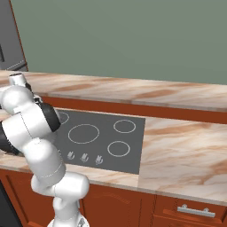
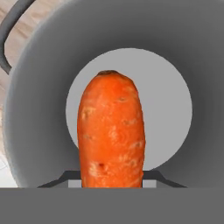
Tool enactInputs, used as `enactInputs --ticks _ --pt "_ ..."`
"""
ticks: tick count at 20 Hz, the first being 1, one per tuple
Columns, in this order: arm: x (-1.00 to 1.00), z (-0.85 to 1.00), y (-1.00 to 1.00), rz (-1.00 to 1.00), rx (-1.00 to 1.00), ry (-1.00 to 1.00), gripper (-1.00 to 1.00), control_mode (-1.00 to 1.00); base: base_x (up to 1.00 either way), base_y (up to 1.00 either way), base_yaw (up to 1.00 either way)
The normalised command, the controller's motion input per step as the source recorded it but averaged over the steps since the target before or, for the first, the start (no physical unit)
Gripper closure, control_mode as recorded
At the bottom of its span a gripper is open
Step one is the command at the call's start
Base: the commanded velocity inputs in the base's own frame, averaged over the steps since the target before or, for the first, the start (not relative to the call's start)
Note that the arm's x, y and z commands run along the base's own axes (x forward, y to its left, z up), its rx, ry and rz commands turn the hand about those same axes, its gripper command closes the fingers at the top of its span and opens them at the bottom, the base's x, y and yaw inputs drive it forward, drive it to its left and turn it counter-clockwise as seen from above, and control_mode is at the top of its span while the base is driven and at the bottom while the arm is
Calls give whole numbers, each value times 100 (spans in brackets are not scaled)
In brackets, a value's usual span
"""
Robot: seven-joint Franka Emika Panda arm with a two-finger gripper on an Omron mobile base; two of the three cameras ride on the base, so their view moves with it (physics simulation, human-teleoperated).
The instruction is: Turn on the burner for the pot on the stove. Wait thirty seconds for the pot to heat up. Then add the carrot to the pot.
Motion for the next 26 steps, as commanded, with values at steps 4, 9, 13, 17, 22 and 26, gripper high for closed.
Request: enactInputs --ticks 4,9,13,17,22,26 --pt "23 -13 0 0 0 5 100 -100 0 0 0" --pt "20 -39 2 0 0 8 100 -100 0 0 0" --pt "9 -36 8 0 0 7 100 -100 0 0 0" --pt "4 -15 23 0 0 2 100 -100 0 0 0" --pt "19 -12 20 0 0 1 100 -100 0 0 0" --pt "23 -20 9 0 -1 0 100 -100 0 0 0"
